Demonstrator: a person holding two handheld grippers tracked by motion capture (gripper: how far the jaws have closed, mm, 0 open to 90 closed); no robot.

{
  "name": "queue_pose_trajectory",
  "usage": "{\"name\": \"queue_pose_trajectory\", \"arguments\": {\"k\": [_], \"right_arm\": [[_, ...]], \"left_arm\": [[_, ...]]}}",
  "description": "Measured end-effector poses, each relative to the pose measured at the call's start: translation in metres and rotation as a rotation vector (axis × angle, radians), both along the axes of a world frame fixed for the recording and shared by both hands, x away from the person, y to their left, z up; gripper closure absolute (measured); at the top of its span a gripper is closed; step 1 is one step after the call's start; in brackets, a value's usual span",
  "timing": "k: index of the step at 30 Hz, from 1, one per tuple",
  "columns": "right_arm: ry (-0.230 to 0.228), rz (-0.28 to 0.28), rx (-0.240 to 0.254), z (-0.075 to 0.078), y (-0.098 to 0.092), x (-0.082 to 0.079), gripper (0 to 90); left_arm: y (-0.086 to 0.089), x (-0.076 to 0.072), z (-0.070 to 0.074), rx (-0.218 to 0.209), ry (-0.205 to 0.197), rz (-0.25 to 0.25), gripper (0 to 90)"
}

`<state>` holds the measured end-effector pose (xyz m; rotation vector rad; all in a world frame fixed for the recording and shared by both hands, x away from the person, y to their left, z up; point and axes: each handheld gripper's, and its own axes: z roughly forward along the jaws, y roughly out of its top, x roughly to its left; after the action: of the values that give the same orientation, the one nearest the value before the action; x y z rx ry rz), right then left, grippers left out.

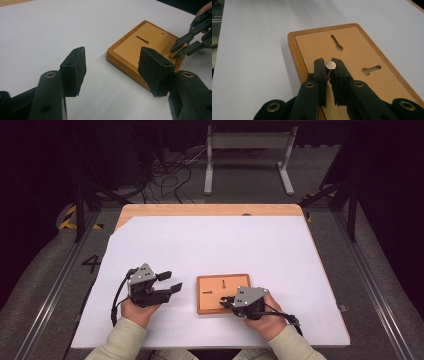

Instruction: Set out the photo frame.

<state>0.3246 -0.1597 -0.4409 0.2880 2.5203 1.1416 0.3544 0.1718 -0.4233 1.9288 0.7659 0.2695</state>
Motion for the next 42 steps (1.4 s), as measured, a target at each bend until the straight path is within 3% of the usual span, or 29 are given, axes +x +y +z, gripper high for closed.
{"name": "queue_pose_trajectory", "arguments": {"k": [8,15,19,24,30,35,42], "right_arm": [[-0.108,0.058,-0.066,0.000,0.001,-0.012,83.9],[-0.233,0.103,-0.160,0.001,0.005,-0.025,84.0],[-0.245,0.105,-0.168,0.001,0.005,-0.027,84.1],[-0.294,0.115,-0.194,-0.001,0.006,-0.032,84.1],[-0.311,0.111,-0.202,-0.001,0.006,-0.035,84.1],[-0.317,0.118,-0.211,-0.001,0.006,-0.035,84.1],[-0.321,0.118,-0.213,-0.001,0.006,-0.036,84.1]], "left_arm": [[-0.002,0.001,-0.001,-0.005,0.010,-0.011,37.6],[-0.013,0.005,-0.004,-0.013,0.041,-0.060,21.5],[-0.016,0.008,-0.006,-0.019,0.055,-0.072,17.7],[-0.018,0.011,-0.006,-0.042,0.062,-0.092,13.3],[-0.022,0.014,-0.005,-0.079,0.103,-0.118,9.9],[-0.036,0.017,-0.002,-0.042,0.127,-0.119,2.5],[-0.052,0.028,-0.007,-0.038,0.180,-0.115,1.7]]}}
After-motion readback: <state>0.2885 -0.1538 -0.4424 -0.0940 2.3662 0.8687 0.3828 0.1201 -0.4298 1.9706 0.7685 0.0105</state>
